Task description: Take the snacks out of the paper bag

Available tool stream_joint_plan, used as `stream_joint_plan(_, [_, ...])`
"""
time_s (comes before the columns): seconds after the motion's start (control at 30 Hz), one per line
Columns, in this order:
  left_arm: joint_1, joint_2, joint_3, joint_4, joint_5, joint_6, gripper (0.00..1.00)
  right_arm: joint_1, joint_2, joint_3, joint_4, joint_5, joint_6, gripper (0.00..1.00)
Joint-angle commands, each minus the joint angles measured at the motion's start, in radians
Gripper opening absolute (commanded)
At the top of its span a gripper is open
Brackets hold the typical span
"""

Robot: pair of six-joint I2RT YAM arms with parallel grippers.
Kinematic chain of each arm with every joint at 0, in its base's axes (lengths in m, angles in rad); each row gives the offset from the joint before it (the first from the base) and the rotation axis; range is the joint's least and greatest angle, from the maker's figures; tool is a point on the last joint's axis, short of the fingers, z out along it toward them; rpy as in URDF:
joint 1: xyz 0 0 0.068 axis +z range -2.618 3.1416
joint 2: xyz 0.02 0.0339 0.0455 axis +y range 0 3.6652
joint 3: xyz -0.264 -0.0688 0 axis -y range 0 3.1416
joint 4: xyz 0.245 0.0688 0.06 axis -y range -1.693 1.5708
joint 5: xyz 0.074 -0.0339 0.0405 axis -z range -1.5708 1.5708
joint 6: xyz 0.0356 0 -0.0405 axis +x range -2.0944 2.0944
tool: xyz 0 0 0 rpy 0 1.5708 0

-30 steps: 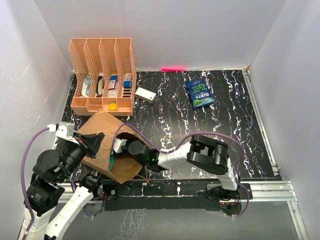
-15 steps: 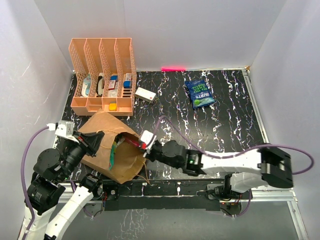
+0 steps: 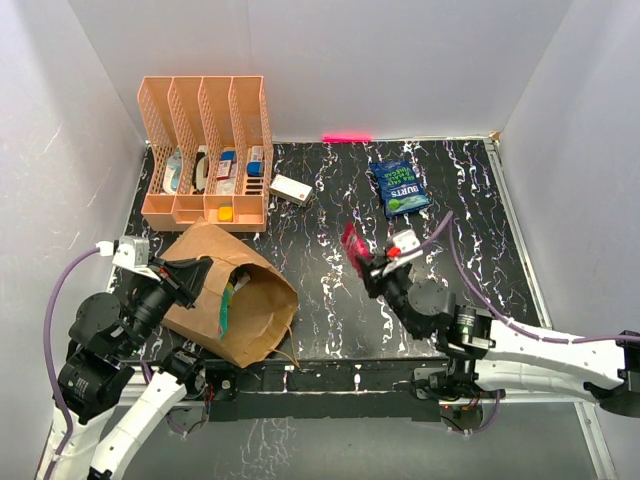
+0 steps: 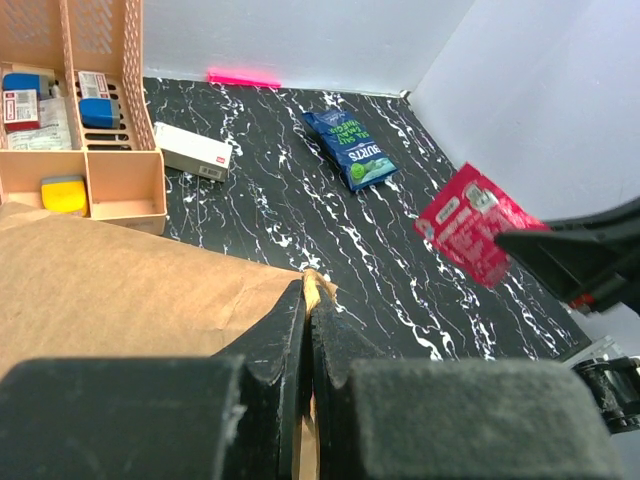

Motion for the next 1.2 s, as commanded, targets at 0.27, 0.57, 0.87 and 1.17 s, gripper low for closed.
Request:
stream_joint_plan(0.27, [-0.004, -0.006, -0.002, 0.057, 0.024, 0.007, 0.00, -0.755, 0.400, 0.173, 0.090, -0.552, 0.237, 0.08])
stream_joint_plan(0.57, [-0.004, -0.001, -0.016, 0.039, 0.030, 0.001, 0.00, -0.961, 0.879, 0.363, 0.349, -0.696, 0.617, 0.08])
stream_joint_plan(0.87, [-0.004, 0.025, -0.010, 0.035, 0.062, -0.006, 0.00, -0.978, 1.209, 0.543, 0.448, -0.553, 0.814, 0.09])
stream_joint_plan(1.17, [-0.004, 0.027, -0.015, 0.042, 0.062, -0.009, 0.00, -0.984, 1.202, 0.477, 0.389, -0.480, 0.799, 0.44])
